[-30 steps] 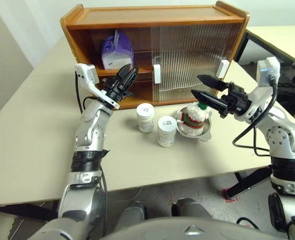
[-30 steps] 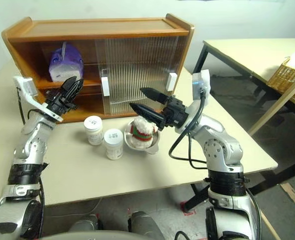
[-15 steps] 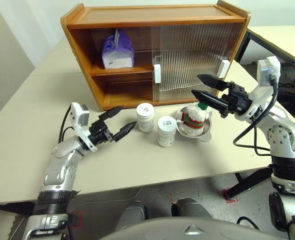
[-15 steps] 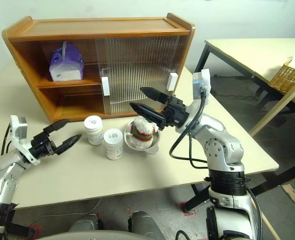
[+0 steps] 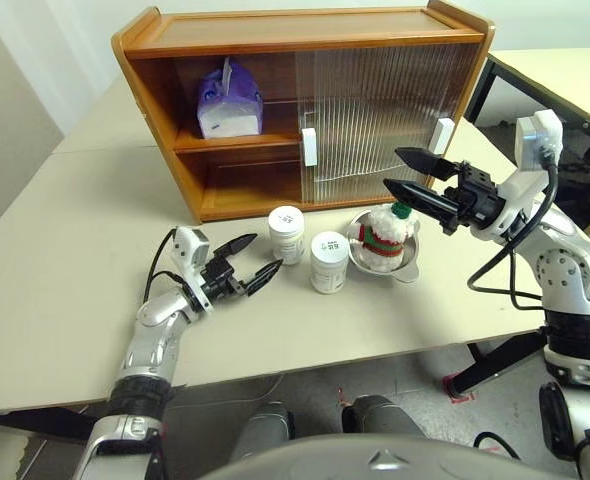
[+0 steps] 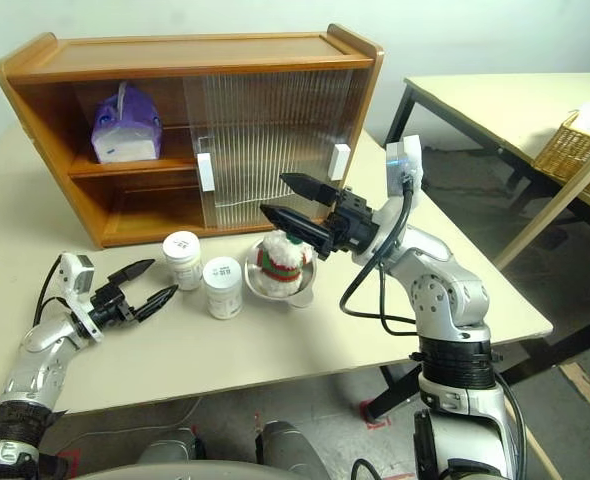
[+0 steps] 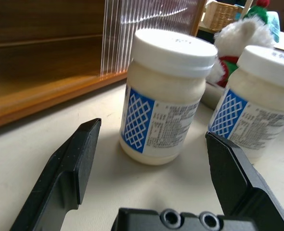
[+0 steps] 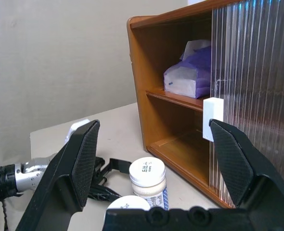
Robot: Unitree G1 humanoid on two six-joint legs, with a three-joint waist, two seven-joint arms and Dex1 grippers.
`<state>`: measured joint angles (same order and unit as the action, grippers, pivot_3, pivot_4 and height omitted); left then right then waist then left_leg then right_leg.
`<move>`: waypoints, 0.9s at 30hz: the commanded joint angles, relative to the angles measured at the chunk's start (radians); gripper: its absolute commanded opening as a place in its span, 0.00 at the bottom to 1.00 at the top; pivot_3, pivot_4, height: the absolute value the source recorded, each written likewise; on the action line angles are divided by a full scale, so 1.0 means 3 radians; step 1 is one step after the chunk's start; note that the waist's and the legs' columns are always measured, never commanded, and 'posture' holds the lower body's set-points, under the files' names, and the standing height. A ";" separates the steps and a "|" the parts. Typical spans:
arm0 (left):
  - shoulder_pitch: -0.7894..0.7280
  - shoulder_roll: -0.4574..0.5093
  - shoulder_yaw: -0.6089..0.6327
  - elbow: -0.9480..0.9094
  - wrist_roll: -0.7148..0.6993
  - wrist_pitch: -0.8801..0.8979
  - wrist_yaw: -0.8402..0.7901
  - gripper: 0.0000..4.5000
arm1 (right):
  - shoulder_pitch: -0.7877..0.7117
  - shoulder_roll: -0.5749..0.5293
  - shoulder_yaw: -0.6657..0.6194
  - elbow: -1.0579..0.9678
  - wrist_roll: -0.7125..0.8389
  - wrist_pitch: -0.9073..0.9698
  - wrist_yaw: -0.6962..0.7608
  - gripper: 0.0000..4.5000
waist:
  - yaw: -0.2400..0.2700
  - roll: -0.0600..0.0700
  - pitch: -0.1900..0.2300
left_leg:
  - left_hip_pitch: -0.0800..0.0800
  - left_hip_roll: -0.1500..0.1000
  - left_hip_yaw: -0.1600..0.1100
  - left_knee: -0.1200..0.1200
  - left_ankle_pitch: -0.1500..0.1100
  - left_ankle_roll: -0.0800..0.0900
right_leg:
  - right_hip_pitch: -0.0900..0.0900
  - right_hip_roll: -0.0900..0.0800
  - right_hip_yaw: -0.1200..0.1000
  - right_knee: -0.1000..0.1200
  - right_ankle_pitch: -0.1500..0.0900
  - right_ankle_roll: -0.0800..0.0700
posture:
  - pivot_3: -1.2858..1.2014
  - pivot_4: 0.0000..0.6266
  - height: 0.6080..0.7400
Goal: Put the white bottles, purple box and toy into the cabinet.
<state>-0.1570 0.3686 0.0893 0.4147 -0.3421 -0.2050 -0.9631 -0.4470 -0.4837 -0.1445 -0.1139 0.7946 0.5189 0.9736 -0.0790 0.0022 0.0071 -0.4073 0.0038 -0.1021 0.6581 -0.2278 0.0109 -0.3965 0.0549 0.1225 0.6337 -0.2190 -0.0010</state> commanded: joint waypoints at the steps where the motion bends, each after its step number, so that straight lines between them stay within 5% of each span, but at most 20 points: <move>1: -0.0097 -0.0052 -0.0039 0.0220 0.0096 -0.0140 0.0028 1.00 | -0.0024 -0.0020 -0.0016 -0.0045 0.0012 0.0021 0.0001 1.00 | 0.0001 0.0000 0.0000 | 0.0000 0.0000 0.0000 0.0000 0.0000 0.0000 | 0.0000 0.0000 0.0000 0.0000 0.0000 0.0001 | 0.47 0.00 1.00; 27: -0.0494 -0.0144 -0.0202 0.0400 0.0220 -0.0097 0.0067 1.00 | 0.0039 -0.0016 -0.0039 -0.0114 0.0030 0.0026 -0.0066 1.00 | -0.0028 0.0000 0.0000 | 0.0001 -0.0001 0.0002 0.0004 0.0004 0.0007 | 0.0005 0.0002 0.0000 0.0000 -0.0005 0.0020 | 0.46 0.00 1.00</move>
<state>-0.2950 0.3258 0.0359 0.5132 -0.2965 -0.2304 -0.9489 -0.4432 -0.4846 -0.1459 -0.1322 0.7970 0.5190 0.9588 -0.0872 0.0022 0.0071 -0.4071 0.0037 -0.1014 0.6591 -0.2265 0.0129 -0.3951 0.0555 0.1225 0.6336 -0.2204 0.0052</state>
